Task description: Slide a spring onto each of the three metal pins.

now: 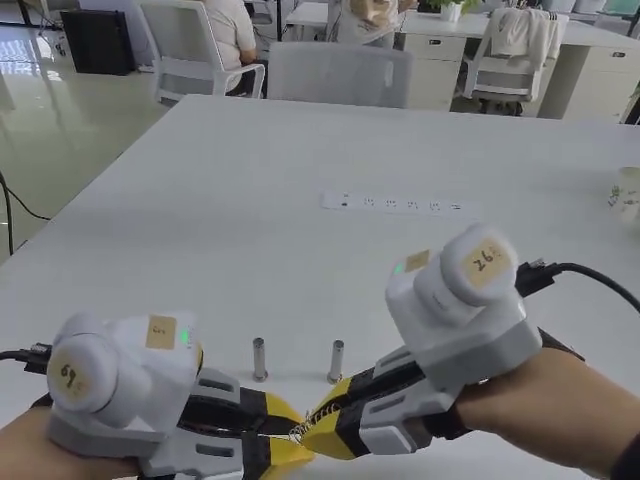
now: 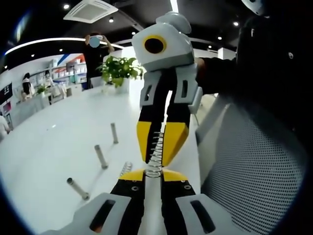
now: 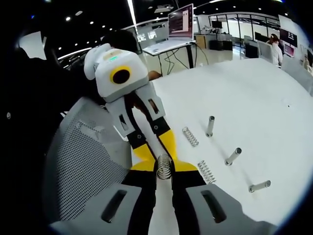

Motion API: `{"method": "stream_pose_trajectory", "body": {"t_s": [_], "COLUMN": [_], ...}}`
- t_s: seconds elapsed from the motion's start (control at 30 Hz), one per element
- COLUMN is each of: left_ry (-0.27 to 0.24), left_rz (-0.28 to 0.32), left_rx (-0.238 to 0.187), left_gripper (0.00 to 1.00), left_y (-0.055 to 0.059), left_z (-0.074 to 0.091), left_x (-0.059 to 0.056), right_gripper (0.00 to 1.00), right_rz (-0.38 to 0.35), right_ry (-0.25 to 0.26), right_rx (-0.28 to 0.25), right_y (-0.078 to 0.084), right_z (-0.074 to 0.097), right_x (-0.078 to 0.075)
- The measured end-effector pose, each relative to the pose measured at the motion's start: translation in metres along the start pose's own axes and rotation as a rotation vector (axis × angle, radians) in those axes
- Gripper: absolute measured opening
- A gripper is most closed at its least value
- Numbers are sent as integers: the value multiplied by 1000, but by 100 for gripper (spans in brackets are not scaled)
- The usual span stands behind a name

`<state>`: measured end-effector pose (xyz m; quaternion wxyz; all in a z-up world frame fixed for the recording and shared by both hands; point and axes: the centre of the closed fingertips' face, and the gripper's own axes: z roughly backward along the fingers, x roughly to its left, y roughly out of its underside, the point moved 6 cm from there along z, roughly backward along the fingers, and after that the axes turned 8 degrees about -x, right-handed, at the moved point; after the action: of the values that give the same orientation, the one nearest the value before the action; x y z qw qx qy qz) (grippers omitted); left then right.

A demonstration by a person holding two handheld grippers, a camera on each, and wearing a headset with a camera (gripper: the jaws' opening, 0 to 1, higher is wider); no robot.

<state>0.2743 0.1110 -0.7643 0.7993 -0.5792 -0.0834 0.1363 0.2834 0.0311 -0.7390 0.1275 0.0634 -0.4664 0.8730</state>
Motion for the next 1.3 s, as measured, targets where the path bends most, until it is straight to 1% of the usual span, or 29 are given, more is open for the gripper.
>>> {"method": "stream_pose_trajectory", "body": {"t_s": [0.1, 0.27, 0.33, 0.63, 0.77, 1.0, 1.2, 1.3], "left_ry": [-13, -33, -47, -124, -147, -196, -249, -262], "left_rz": [6, 19, 29, 70, 77, 104, 123, 128], "left_rx": [-1, -7, -9, -28, -31, -40, -65, -72], "left_gripper": [9, 13, 16, 28, 30, 37, 42, 43], "left_y": [1, 3, 3, 5, 8, 13, 12, 10], "left_z": [1, 5, 7, 22, 29, 39, 48, 50], "left_x": [2, 5, 7, 19, 22, 21, 21, 20], "right_gripper": [8, 8, 8, 8, 8, 8, 8, 8], "right_rz": [-1, 0, 4, 14, 27, 55, 78, 92], "right_ry": [8, 24, 30, 87, 110, 152, 187, 202], "right_rx": [3, 16, 23, 61, 84, 133, 173, 198], "right_y": [0, 1, 1, 2, 2, 3, 3, 2], "right_z": [3, 8, 12, 32, 41, 55, 67, 73], "right_x": [-2, -7, -10, -29, -37, -52, -65, -72]}}
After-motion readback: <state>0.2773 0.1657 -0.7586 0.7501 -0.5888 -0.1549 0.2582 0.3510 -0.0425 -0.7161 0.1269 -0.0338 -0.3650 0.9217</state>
